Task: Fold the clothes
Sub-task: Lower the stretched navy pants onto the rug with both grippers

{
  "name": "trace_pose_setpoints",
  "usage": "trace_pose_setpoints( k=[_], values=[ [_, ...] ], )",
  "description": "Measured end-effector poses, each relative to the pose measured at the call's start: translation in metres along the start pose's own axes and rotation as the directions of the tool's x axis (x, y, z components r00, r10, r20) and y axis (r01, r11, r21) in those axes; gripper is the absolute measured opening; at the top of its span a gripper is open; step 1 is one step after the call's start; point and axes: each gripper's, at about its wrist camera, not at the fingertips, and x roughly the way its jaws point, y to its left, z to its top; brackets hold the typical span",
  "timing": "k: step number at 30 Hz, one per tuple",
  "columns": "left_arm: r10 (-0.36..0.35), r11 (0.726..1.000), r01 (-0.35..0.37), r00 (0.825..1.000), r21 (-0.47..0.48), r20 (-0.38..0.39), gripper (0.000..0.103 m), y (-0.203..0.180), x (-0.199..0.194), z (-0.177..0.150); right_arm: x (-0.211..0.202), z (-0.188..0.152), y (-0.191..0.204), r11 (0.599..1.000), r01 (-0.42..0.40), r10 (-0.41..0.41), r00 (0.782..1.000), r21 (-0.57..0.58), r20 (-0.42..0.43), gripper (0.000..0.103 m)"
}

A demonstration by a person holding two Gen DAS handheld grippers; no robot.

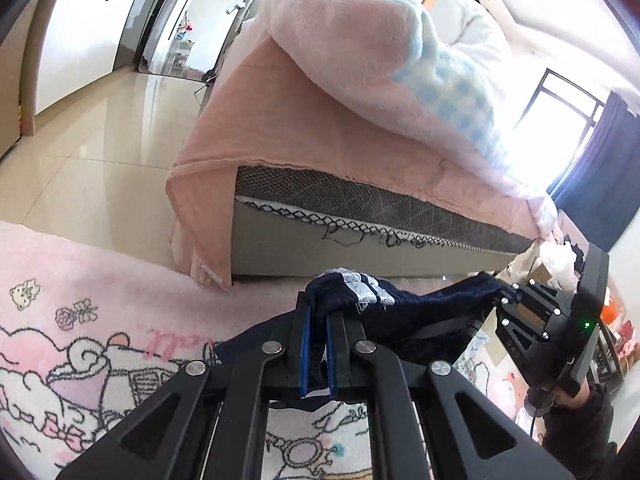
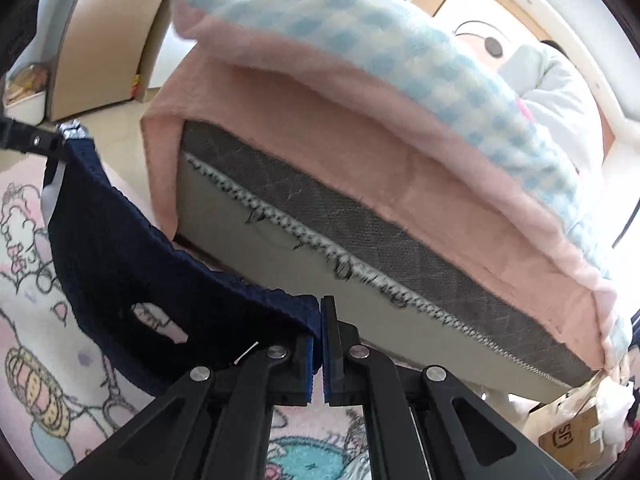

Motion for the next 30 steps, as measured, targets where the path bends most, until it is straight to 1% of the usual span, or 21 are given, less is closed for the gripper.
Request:
trace_pose_setpoints(
  k=[4, 6, 8, 10, 13, 15, 19, 23, 26, 30],
  values=[
    [0.009, 1.000, -0.009, 1.000, 0.030, 0.027, 0.005, -0.004, -0.006, 0.004, -0.008, 0.012, -0.003, 0.998, 0.049, -0.048, 0.998, -0.026, 0.036, 0.000],
    [0.018, 0.999, -0.019, 1.000, 0.042, 0.012, 0.005, -0.003, -0.004, -0.001, -0.013, 0.016, -0.001, 0.995, 0.080, -0.077, 0.996, -0.057, 0.050, 0.000],
    [0.028, 0.998, -0.028, 1.000, 0.054, -0.006, 0.005, -0.001, -0.003, -0.007, -0.015, 0.013, 0.005, 0.992, 0.096, -0.093, 0.995, -0.086, 0.039, 0.000],
    [0.043, 0.997, -0.040, 0.998, 0.073, -0.050, 0.006, 0.003, 0.003, -0.021, -0.012, -0.004, 0.017, 0.992, 0.063, -0.064, 0.998, -0.107, -0.005, 0.000],
    [0.077, 0.993, -0.062, 0.986, 0.100, -0.151, 0.006, 0.011, 0.013, -0.056, -0.008, -0.031, 0.037, 0.991, -0.002, -0.008, 0.997, -0.133, -0.080, 0.000],
    [0.119, 0.987, -0.092, 0.971, 0.135, -0.206, 0.006, 0.017, 0.019, -0.084, -0.002, -0.056, 0.054, 0.987, -0.065, 0.044, 0.989, -0.145, -0.141, 0.000],
    [0.144, 0.984, -0.102, 0.937, 0.144, -0.318, 0.006, 0.030, 0.023, -0.136, 0.008, -0.101, 0.084, 0.976, -0.168, 0.132, 0.962, -0.140, -0.238, 0.000],
    [0.195, 0.974, -0.125, 0.891, 0.191, -0.410, 0.006, 0.033, 0.027, -0.170, 0.004, -0.130, 0.100, 0.961, -0.236, 0.188, 0.940, -0.144, -0.285, 0.000],
    [0.194, 0.974, -0.111, 0.863, 0.199, -0.466, 0.007, 0.033, 0.028, -0.185, 0.001, -0.145, 0.109, 0.951, -0.267, 0.210, 0.926, -0.153, -0.315, 0.000],
    [0.232, 0.960, -0.111, 0.825, 0.256, -0.515, 0.007, 0.028, 0.032, -0.197, -0.001, -0.160, 0.111, 0.942, -0.308, 0.244, 0.901, -0.133, -0.360, 0.000]
  ],
)
